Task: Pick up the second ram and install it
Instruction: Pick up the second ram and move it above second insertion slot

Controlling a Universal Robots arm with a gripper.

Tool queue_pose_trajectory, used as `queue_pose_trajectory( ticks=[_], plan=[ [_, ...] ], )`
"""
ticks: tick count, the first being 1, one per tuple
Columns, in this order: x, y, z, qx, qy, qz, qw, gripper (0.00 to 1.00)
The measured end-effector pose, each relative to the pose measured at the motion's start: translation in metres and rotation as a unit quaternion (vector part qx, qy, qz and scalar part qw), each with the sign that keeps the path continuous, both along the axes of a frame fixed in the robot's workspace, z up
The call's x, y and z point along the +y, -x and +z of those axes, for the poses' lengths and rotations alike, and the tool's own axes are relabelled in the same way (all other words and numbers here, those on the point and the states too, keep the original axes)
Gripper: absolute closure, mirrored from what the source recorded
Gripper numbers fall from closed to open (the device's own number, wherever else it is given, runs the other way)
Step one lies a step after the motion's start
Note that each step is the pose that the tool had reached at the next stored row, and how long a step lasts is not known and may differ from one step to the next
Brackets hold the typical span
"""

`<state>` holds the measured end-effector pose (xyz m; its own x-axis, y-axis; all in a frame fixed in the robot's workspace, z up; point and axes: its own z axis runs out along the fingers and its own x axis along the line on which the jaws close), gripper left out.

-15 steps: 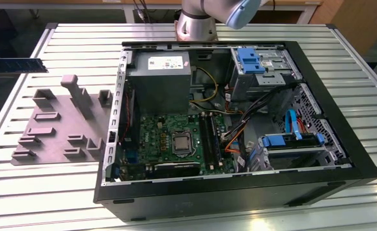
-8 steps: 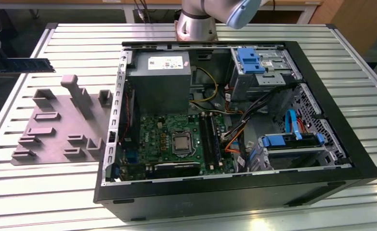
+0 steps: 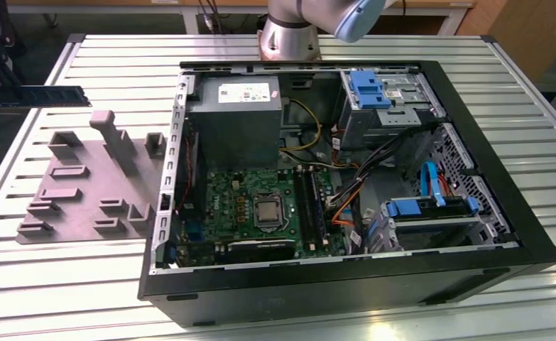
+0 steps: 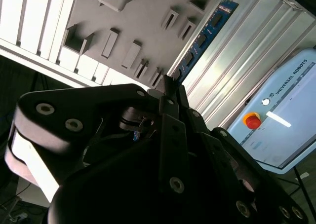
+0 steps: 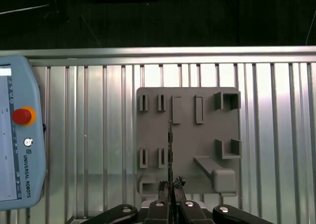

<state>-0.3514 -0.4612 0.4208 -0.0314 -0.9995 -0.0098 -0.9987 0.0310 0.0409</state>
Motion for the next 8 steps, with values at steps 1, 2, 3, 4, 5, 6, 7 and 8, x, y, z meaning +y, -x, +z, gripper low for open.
queue_pose_trajectory(
  ticks=[1, 2, 3, 4, 5, 6, 7, 8],
  plan=[
    [0.0, -0.0012, 0.0, 0.0, 0.0, 0.0, 1.0, 0.86],
    [0.0, -0.0025, 0.0, 0.0, 0.0, 0.0, 1.0, 0.86],
    [0.0, -0.0037, 0.0, 0.0, 0.0, 0.0, 1.0, 0.86],
    [0.0, -0.0049, 0.0, 0.0, 0.0, 0.0, 1.0, 0.86],
    [0.0, -0.0061, 0.0, 0.0, 0.0, 0.0, 1.0, 0.86],
    [0.0, -0.0071, 0.0, 0.0, 0.0, 0.0, 1.0, 0.86],
    [0.0, -0.0082, 0.0, 0.0, 0.0, 0.0, 1.0, 0.86],
    [0.0, -0.0093, 0.0, 0.0, 0.0, 0.0, 1.0, 0.86]
  ],
)
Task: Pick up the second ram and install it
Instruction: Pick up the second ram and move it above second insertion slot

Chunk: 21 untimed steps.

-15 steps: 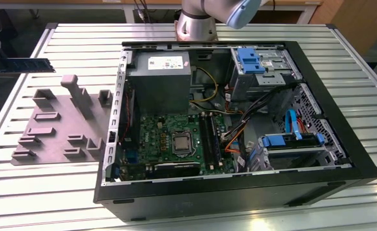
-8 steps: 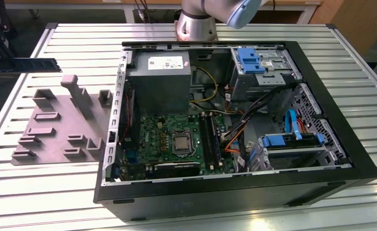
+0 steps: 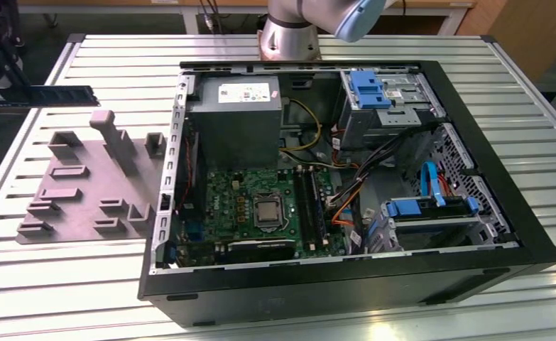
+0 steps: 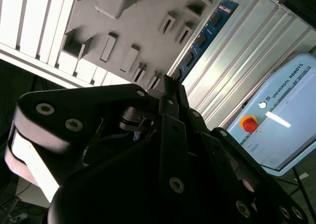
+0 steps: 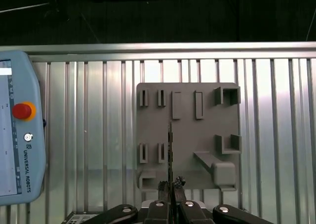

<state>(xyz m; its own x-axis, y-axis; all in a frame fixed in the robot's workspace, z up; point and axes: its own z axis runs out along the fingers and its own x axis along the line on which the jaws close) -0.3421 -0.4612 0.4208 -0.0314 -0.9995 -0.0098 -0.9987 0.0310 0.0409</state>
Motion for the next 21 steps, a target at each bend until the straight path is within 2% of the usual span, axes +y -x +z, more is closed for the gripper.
queue_pose_trajectory(
  ticks=[21],
  plan=[
    [0.0, -0.0191, 0.0, 0.0, 0.0, 0.0, 1.0, 0.86]
  ],
)
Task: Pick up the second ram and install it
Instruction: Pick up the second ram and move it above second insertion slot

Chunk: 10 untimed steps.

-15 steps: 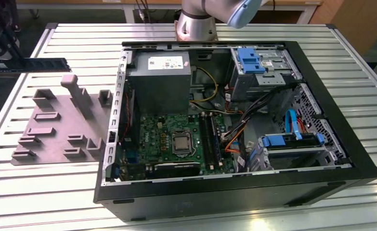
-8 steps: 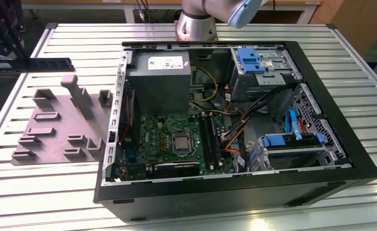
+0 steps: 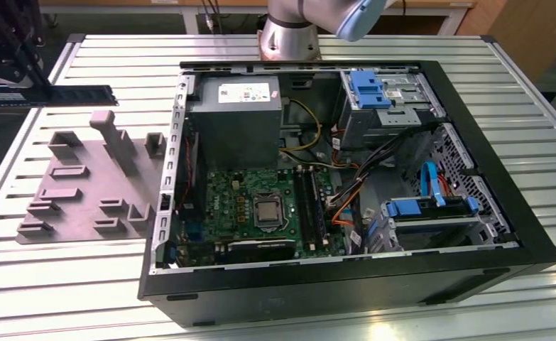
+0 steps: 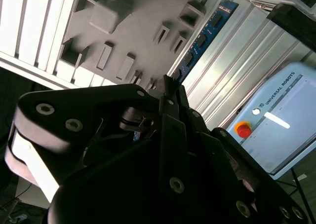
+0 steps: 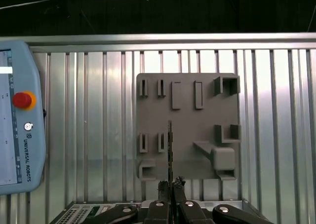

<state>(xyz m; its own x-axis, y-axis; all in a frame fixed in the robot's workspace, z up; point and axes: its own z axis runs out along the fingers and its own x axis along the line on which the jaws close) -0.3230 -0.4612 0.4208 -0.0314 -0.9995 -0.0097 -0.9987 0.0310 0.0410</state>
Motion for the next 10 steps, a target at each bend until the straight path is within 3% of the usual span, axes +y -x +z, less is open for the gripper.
queue_pose_trajectory(
  ticks=[10],
  plan=[
    [0.0, -0.0054, 0.0, 0.0, 0.0, 0.0, 1.0, 0.86]
  ],
)
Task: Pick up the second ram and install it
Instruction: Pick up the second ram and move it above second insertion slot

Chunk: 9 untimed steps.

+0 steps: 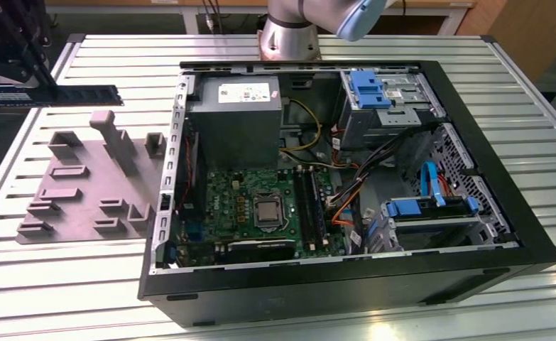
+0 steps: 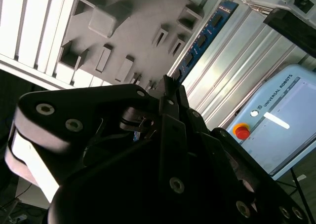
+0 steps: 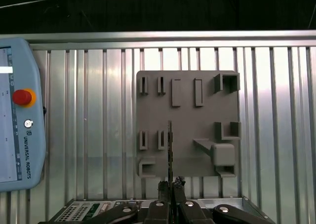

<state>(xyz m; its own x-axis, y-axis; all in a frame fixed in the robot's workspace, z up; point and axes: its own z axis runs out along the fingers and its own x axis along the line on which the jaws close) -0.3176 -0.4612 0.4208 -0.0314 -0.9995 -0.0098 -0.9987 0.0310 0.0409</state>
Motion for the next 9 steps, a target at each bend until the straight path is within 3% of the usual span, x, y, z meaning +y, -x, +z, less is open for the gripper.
queue_pose_trajectory(
  ticks=[9],
  plan=[
    [0.0, -0.003, 0.0001, 0.0001, 0.0, 0.0, 1.0, 0.86]
  ],
)
